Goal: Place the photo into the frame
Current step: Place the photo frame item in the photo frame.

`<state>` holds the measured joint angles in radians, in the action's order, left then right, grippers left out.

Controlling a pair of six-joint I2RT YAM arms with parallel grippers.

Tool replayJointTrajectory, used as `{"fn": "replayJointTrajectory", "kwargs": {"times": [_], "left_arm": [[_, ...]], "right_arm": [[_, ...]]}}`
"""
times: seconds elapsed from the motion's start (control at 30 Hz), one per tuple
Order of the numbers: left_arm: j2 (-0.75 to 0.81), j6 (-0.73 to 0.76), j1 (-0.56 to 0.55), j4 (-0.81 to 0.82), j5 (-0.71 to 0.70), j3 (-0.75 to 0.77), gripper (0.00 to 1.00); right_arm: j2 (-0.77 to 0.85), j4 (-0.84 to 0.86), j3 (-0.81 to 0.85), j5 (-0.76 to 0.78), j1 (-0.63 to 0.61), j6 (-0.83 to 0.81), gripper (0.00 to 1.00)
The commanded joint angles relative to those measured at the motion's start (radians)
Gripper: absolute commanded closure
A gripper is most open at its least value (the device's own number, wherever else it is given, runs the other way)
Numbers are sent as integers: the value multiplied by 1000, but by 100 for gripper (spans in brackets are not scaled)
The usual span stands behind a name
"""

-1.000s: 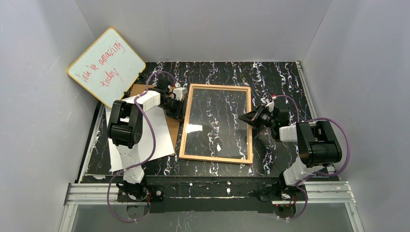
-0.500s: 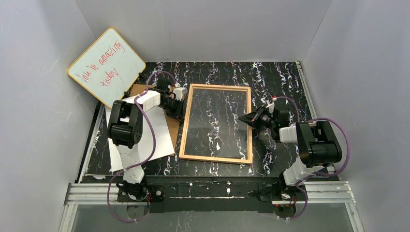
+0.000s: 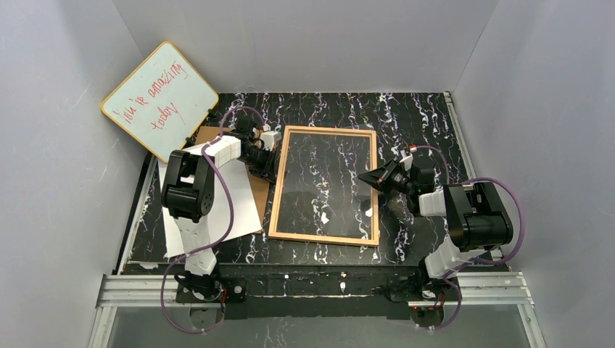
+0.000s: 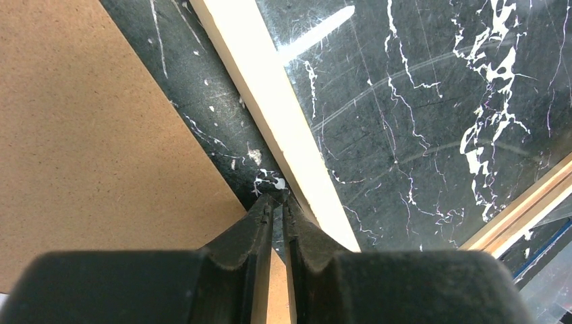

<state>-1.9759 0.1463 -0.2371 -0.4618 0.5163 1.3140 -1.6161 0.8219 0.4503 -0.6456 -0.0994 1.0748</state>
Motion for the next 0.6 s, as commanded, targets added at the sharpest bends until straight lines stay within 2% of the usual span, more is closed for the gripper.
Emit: {"fn": "replayJointTrajectory", "kwargs": {"times": [0.0, 0.57], "left_arm": [[-45, 22, -16, -43, -18, 4, 90], [-53, 39, -23, -59, -15, 10, 91]], "right_arm": [[48, 98, -24, 52, 1, 14, 99], [-1, 152, -13, 73, -37, 28, 99]]}}
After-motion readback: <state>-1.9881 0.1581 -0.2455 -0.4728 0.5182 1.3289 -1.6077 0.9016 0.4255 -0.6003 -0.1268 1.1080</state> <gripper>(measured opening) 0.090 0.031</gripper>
